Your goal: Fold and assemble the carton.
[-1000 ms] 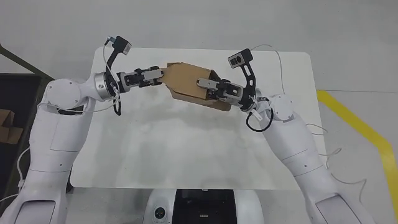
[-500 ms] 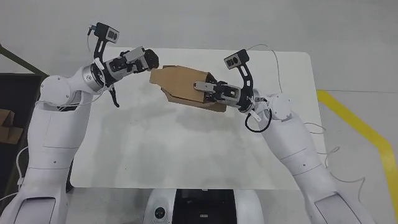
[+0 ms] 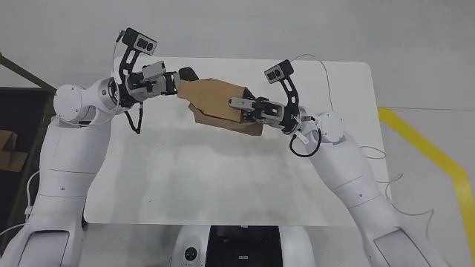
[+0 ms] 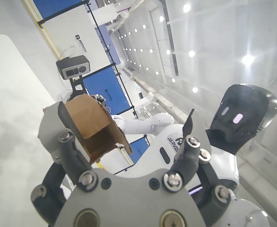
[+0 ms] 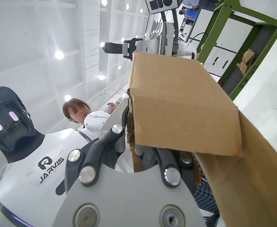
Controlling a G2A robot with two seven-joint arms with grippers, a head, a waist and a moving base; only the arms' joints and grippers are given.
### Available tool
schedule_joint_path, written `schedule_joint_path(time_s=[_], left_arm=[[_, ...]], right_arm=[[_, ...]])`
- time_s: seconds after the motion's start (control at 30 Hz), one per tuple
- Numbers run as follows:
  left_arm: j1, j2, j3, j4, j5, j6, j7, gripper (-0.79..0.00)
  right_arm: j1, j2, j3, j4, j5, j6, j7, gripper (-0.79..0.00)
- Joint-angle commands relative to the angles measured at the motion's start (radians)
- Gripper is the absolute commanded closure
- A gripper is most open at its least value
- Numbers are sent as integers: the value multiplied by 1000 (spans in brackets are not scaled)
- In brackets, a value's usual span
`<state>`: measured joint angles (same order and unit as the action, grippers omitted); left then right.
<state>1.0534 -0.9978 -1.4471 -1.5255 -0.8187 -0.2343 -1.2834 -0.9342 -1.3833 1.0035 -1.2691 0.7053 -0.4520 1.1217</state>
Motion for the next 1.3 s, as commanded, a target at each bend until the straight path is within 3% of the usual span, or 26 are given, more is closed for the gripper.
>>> schedule_joint_path(time_s=[0.0,0.67,1.07,1.27], left_arm=[[-1,0,4,2,-9,7,-11,-785],[17,1,27,-67,71,3,-18,-785],[-5,-2,52,-51,81,3,-12,-785],[-5,0,24,-23,59,-1,2,-785]], right_arm=[[2,-1,0,1,1,1,2,0],[2,-6,-6,5,-4,3,-5,0],[3,-12,-12,0,7,5,-10,0],[3,-12,5,7,41,6,-13,0]])
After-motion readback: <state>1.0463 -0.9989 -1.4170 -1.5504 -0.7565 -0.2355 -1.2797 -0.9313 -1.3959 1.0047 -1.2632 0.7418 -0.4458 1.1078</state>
